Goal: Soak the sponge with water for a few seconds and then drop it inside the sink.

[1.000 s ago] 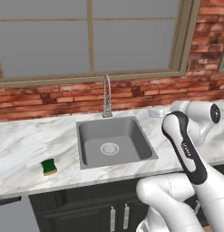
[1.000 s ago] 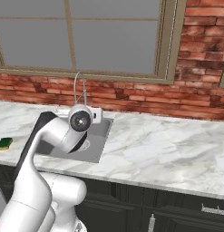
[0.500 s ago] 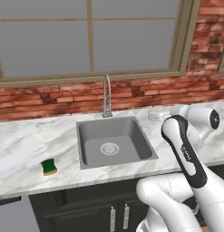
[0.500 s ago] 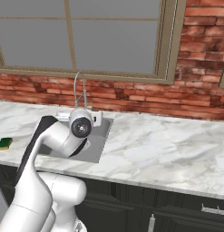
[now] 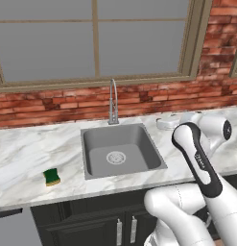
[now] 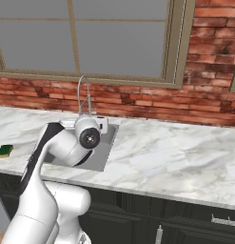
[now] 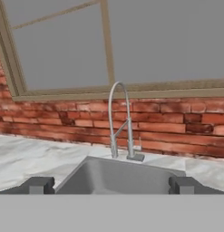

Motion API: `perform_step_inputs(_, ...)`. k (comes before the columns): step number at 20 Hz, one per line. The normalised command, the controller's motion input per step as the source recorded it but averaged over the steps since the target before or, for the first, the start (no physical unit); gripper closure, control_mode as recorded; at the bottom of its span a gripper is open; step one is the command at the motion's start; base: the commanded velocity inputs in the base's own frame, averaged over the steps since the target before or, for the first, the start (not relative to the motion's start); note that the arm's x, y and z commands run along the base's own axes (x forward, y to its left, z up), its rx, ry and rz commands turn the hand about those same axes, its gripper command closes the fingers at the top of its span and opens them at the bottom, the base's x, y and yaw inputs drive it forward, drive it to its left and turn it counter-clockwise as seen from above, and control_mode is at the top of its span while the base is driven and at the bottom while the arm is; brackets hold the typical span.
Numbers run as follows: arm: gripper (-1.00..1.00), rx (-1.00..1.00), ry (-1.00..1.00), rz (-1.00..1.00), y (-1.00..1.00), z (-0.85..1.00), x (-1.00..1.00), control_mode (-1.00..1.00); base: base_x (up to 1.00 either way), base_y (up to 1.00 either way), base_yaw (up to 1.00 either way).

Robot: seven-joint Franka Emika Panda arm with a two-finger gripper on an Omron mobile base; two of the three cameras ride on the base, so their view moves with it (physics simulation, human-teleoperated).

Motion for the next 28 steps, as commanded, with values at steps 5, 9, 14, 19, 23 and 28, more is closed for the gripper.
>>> perform_step_inputs(5, -1.0, -0.07, 0.0, 0.05, 0.0, 0.0, 0.13, -1.0, 0.0, 0.0, 0.0)
perform_step_inputs(9, -1.0, -0.09, 0.0, 0.04, 0.0, 0.0, 0.2, -1.0, 0.0, 0.0, 0.0)
perform_step_inputs(14, -1.0, 0.0, -0.03, 0.02, 0.0, 0.0, 0.16, -1.0, 0.0, 0.0, 0.0)
perform_step_inputs(19, -1.0, 0.0, -0.05, 0.01, 0.0, -0.07, 0.21, -1.0, 0.0, 0.0, 0.0)
perform_step_inputs(23, -1.0, 0.0, -0.04, 0.0, 0.0, -0.28, 0.15, -1.0, 0.0, 0.0, 0.0)
perform_step_inputs(28, -1.0, 0.0, -0.02, 0.0, 0.0, -0.3, 0.17, -1.0, 0.0, 0.0, 0.0)
